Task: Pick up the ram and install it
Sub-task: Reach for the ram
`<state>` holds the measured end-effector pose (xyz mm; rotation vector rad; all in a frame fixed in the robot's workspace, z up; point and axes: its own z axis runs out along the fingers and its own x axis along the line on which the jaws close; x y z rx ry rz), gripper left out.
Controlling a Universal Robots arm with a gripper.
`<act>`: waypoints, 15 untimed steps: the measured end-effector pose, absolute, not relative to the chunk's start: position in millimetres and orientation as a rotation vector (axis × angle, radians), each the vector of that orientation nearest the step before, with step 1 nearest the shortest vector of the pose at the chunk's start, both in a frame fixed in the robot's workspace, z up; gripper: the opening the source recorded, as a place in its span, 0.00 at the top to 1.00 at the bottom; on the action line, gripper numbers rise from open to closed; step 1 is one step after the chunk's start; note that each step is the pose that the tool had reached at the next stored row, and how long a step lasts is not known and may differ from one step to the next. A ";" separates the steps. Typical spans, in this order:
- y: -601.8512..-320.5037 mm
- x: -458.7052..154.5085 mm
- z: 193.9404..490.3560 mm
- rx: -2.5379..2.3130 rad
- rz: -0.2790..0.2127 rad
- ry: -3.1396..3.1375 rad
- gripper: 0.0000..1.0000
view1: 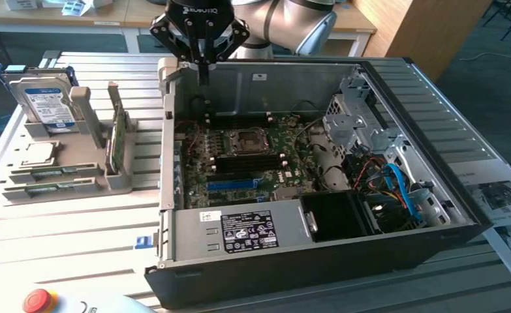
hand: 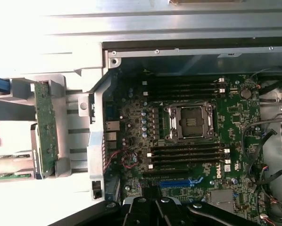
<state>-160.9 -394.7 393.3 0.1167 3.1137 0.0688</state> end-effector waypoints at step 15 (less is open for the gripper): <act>-390.2 -190.7 393.3 0.117 0.069 3.114 0.90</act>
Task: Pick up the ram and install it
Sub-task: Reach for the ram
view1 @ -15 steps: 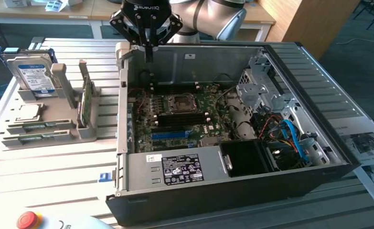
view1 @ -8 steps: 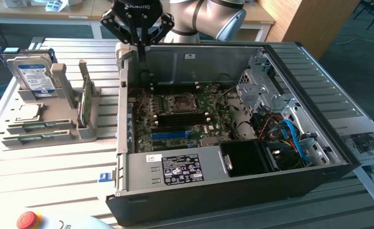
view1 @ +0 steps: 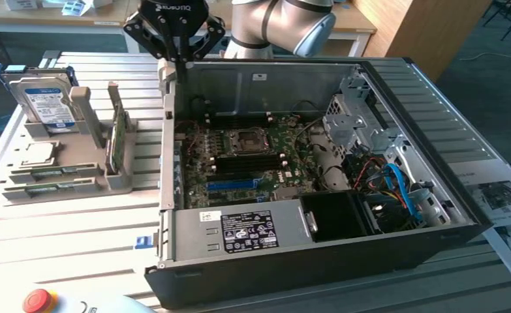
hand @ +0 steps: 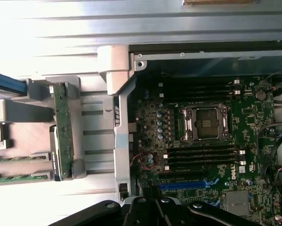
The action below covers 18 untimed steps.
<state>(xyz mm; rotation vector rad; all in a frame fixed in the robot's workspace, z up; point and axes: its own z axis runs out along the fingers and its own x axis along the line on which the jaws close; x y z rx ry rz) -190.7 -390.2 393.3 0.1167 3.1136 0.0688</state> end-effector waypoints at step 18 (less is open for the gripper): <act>-385.4 -231.6 393.3 0.117 0.069 3.114 0.90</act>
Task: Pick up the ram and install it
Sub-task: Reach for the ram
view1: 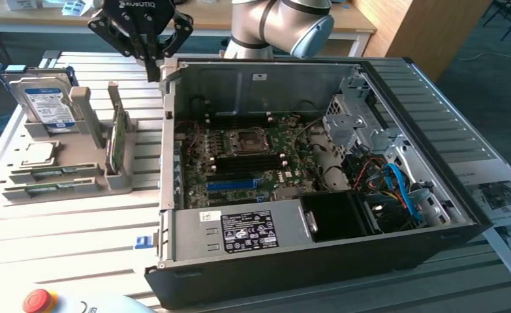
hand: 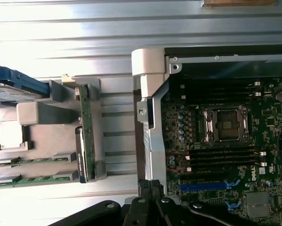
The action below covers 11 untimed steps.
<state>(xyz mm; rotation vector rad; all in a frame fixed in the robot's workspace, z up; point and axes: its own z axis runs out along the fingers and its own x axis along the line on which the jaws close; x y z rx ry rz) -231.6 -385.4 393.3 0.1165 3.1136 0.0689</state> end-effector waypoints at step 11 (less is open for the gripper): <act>-383.2 -258.5 393.3 0.117 0.069 3.114 0.90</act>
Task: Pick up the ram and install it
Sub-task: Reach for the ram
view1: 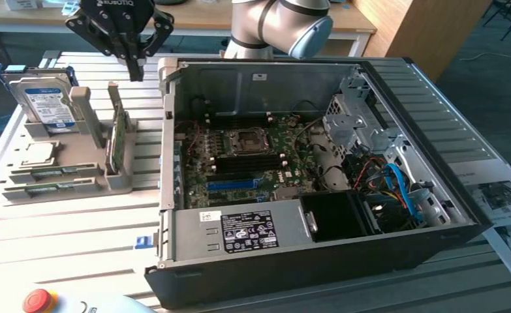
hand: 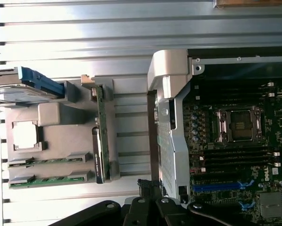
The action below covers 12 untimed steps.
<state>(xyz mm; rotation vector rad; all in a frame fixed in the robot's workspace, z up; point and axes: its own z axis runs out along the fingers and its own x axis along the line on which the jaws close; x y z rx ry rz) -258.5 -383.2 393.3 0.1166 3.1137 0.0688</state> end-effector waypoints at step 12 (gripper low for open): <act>-381.6 -290.2 393.3 0.117 0.069 3.114 0.90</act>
